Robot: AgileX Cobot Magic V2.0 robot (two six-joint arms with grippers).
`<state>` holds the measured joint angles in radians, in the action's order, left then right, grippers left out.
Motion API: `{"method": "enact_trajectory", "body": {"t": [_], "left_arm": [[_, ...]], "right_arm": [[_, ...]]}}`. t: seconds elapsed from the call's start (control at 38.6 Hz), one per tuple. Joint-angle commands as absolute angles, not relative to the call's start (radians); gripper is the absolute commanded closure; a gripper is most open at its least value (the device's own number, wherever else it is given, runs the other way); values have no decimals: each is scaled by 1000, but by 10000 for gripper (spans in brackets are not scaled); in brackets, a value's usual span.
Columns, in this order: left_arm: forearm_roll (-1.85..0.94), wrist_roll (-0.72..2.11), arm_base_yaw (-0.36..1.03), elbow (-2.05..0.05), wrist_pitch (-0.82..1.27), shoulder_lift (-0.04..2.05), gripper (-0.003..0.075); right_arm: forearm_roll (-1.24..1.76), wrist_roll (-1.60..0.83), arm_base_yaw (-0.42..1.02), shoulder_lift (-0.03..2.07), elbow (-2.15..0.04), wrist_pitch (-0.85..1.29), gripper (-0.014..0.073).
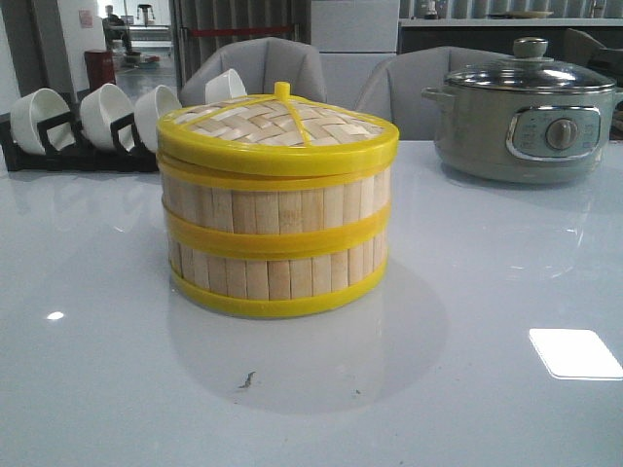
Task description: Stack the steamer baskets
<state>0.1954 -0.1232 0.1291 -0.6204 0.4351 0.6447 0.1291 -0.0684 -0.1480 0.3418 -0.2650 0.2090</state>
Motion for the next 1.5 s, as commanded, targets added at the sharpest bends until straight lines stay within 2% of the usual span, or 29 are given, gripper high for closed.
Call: {"method": "enact_trajectory", "body": {"t": [0.0,0.03,0.05,0.1,0.18,1.48], "left_arm": [[200,-131,130,-649,350,643,633],[200,-131,130,-649,350,643,633],[200,-131,130,-649,350,643,633],[200,-131,130,-649,350,643,633],[200,-131,130,-649,350,643,633],[217,-131,130,-649,350,643,633]], "right_arm": [[127,-72,-154,345,-292,122,458],[127,-72,-154,345,-292,122,526],[127,-72,-154,345,-292,122,560],[127,-72,-154,346,-292,117,525],[127,-72,-154,346,-292,110,545],[127,-72,-153,346,-292,128,545]]}}
